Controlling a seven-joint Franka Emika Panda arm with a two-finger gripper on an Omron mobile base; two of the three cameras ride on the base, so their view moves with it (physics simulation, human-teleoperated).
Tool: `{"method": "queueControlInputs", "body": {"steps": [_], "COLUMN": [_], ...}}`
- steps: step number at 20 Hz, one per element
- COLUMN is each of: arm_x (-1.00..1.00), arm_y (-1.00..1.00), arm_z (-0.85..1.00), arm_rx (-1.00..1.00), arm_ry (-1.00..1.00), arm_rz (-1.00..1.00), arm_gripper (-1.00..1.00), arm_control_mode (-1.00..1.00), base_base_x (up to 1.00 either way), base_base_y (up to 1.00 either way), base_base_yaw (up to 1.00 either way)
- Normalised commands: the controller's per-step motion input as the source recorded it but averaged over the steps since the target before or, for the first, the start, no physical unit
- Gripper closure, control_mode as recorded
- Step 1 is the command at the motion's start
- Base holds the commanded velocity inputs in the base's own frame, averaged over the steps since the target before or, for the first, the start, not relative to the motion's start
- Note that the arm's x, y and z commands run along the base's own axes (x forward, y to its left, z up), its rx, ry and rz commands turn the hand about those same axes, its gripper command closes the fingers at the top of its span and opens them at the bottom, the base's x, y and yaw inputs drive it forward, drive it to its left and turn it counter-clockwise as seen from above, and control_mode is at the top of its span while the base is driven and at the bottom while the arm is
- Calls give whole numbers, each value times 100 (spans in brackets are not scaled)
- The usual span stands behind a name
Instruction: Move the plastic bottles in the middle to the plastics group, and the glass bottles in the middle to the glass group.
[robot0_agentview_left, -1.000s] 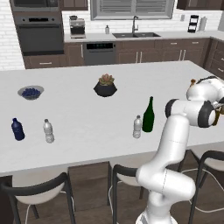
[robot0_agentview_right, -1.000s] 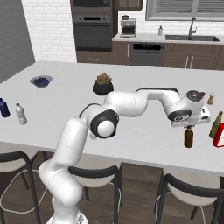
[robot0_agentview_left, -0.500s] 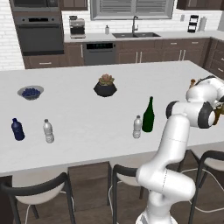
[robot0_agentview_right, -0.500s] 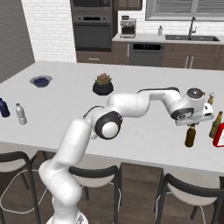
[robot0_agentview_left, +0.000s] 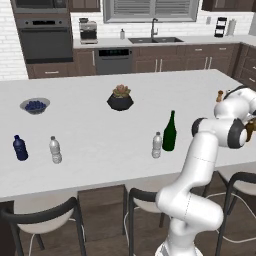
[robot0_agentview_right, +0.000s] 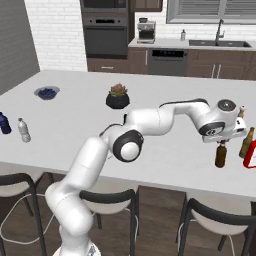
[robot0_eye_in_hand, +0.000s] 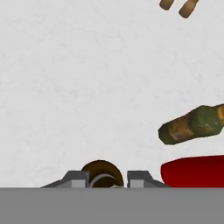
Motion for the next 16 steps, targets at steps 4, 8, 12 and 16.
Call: {"method": "queueControlInputs", "body": {"steps": [4, 8, 12, 16], "arm_x": [13, 0, 0, 0], "arm_y": [0, 0, 0, 9], "arm_z": [-31, -49, -44, -45], "arm_rx": [0, 0, 0, 0], "arm_ry": [0, 0, 0, 6], "arm_rz": [0, 0, 0, 0], "arm_gripper": [100, 100, 100, -100], "arm_control_mode": [-100, -100, -100, -100], "base_base_x": [0, 0, 0, 0], "base_base_y": [0, 0, 0, 0], "base_base_yaw": [0, 0, 0, 0]}}
